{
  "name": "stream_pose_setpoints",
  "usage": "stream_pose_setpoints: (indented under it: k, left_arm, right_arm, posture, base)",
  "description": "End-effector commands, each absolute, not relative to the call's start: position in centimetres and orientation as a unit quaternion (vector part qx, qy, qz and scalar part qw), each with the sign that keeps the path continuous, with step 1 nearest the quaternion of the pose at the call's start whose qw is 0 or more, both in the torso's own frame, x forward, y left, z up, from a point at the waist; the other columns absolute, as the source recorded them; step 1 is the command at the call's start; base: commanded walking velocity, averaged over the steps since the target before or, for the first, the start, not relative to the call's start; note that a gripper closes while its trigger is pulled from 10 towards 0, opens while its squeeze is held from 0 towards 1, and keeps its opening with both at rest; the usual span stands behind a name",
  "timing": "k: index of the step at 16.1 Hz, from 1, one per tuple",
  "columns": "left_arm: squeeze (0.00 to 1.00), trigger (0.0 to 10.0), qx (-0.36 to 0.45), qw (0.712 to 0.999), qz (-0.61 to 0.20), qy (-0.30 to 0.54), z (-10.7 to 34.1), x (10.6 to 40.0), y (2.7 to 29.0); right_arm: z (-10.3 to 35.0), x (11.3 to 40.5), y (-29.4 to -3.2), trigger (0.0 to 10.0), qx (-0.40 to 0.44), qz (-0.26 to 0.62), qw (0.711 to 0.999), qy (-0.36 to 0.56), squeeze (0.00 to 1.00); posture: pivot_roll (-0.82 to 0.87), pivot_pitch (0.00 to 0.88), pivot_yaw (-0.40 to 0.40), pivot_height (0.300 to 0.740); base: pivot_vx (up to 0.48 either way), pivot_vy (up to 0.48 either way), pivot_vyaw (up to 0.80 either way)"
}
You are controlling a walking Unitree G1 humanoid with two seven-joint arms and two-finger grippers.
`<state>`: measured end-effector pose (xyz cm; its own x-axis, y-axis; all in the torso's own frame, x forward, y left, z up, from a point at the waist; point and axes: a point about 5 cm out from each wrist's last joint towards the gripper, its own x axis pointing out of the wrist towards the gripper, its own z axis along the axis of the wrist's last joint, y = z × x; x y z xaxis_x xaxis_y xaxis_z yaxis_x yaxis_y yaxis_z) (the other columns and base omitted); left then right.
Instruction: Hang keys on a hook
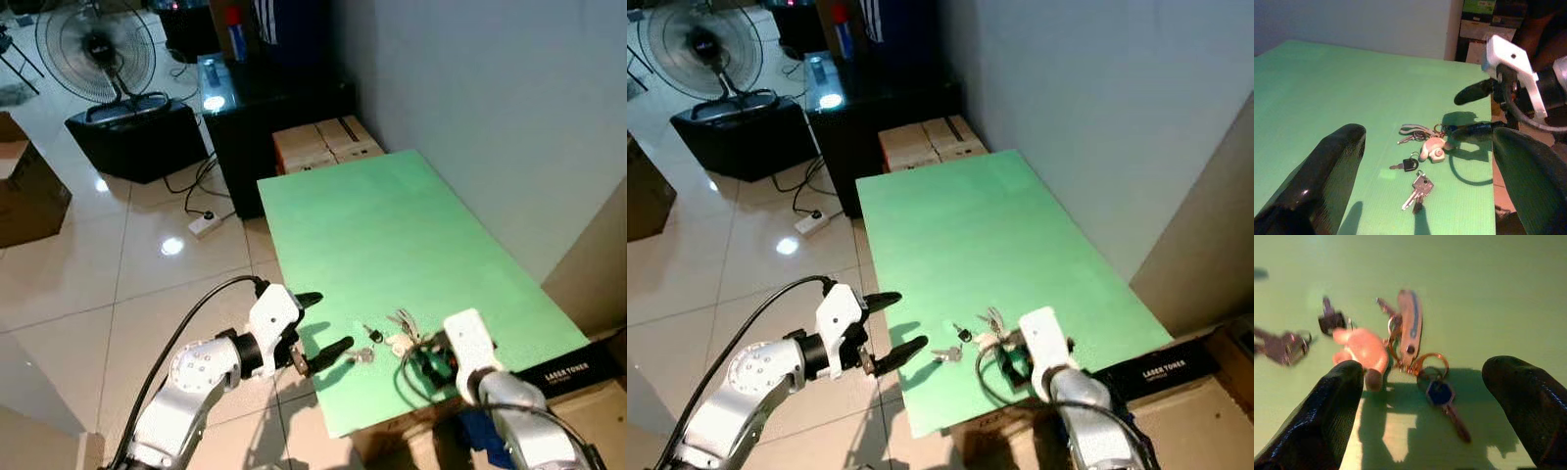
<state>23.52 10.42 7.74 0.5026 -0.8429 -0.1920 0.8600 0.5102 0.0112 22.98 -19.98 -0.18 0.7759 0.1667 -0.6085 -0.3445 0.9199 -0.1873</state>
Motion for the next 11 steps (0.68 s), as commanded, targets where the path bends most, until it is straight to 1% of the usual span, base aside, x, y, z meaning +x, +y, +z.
stream_pose_setpoints:
  k: [1,2,3,5,7,11]
  left_arm:
    - [0.00,10.0,0.062,0.863,-0.495,0.079,8.2,23.6,10.7]
    - [0.00,10.0,0.064,0.863,-0.494,0.080,8.3,23.6,11.0]
    - [0.00,10.0,0.066,0.865,-0.492,0.081,8.3,23.4,11.2]
    - [0.00,10.0,0.068,0.866,-0.490,0.081,8.5,23.3,11.4]
    - [0.00,10.0,0.067,0.858,-0.501,0.091,8.5,22.8,11.4]
    - [0.00,10.0,0.069,0.857,-0.503,0.092,8.8,22.9,11.3]
  right_arm:
    - [-0.3,23.1,-20.1,10.0,-0.162,0.133,0.930,0.302,1.00]
    - [-0.5,23.3,-20.3,10.0,-0.165,0.123,0.931,0.300,1.00]
    - [-0.8,23.6,-20.8,10.0,-0.170,0.110,0.934,0.295,0.01]
    - [-0.9,24.0,-21.3,10.0,-0.169,0.095,0.938,0.289,0.00]
    - [-1.3,24.1,-21.3,10.0,-0.146,0.099,0.939,0.295,0.00]
    - [-2.1,24.4,-21.3,10.0,-0.083,0.108,0.943,0.305,0.00]
  posture:
    - [-0.09,0.014,0.136,0.740]
    - [-0.08,0.022,0.142,0.740]
    - [-0.07,0.026,0.144,0.740]
    - [-0.05,0.036,0.145,0.740]
    - [-0.04,0.039,0.152,0.740]
    - [-0.03,0.040,0.164,0.740]
  base:
    - [0.000,0.000,0.00]
    - [0.000,0.000,0.00]
    - [0.000,0.000,0.00]
    - [0.000,0.000,0.00]
    - [0.000,0.000,0.00]
    - [0.000,0.000,0.00]
